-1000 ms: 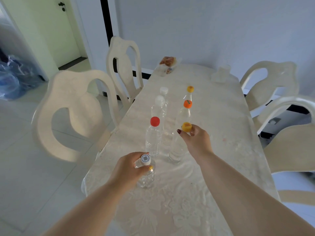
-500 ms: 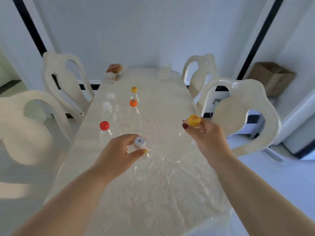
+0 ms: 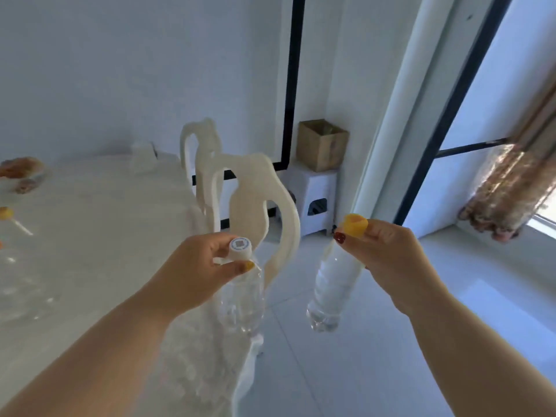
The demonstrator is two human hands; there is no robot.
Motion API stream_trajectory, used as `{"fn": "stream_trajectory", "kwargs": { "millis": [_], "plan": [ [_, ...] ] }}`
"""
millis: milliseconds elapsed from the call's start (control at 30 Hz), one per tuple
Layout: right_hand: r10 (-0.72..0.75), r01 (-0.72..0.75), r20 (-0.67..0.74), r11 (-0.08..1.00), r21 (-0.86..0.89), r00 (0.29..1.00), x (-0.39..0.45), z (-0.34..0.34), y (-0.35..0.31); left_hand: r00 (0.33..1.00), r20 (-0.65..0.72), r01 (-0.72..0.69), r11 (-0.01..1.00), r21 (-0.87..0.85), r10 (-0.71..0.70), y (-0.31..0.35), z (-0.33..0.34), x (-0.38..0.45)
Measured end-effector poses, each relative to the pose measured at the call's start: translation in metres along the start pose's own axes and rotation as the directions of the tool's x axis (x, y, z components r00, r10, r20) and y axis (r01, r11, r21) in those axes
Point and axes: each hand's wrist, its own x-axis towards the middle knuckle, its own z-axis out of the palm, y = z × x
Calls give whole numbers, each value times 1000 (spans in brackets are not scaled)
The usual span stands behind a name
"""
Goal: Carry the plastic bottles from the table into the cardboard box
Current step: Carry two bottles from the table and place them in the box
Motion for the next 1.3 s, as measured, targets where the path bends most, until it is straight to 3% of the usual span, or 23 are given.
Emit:
{"fn": "stream_trajectory", "kwargs": {
  "millis": [267,467,900,1067,1300],
  "plan": [
    [-35,24,-148,997,-78,988,83,-169,39,995,45,-86,995,-52,89,86,131,134],
    [-24,7,-217,997,-83,976,175,-231,72,982,73,-174,984,-44,177,116,191,246],
    [-77,58,-152,990,-125,985,470,-274,106,957,184,-217,974,-58,224,108,250,555],
    [-99,87,-113,990,-109,989,600,-275,114,969,118,-221,975,0,219,93,252,669],
    [-143,135,-35,974,-180,989,806,-272,123,995,-7,-99,994,48,100,56,254,838]
  ]
}}
